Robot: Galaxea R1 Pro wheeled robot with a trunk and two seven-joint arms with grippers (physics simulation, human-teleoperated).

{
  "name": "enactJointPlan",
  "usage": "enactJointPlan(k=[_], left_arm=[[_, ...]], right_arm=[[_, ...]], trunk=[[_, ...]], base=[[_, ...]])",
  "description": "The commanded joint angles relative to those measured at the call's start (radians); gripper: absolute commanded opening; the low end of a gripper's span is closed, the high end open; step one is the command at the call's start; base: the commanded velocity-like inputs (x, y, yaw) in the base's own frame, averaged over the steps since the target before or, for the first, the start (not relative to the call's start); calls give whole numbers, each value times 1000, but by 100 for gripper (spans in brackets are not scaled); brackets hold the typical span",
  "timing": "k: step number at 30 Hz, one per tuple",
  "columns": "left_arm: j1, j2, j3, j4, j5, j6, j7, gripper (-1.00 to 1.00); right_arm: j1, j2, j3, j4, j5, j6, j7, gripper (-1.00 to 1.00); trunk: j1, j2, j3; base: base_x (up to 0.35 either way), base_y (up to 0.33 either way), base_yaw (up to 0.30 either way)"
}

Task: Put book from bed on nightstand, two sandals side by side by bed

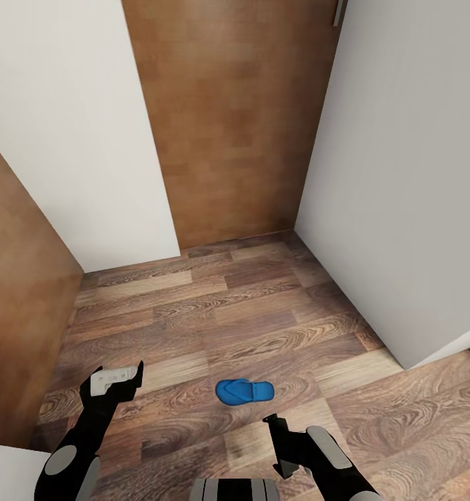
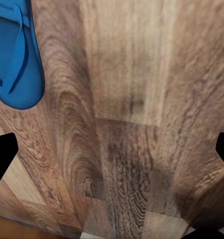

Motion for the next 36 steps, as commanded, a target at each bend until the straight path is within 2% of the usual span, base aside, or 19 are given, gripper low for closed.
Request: enactJointPlan(k=[1, 10, 27, 36], left_arm=[[0, 1, -1, -1, 6, 5, 5, 100], [0, 1, -1, -1, 7, 5, 3, 100], [0, 1, -1, -1, 8, 5, 3, 100], [0, 1, -2, -1, 6, 5, 5, 100]], right_arm=[[0, 0, 2, -2, -4, 1, -6, 100], [0, 0, 2, -2, -4, 1, -6, 100], [0, 0, 2, -2, -4, 0, -6, 100], [-3, 0, 19, -12, 0, -2, -14, 100]], trunk=[[0, 0, -1], [0, 0, -1], [0, 0, -1], [0, 0, -1]], base=[[0, 0, 0], [0, 102, 0], [0, 5, 0], [0, 0, 0]])
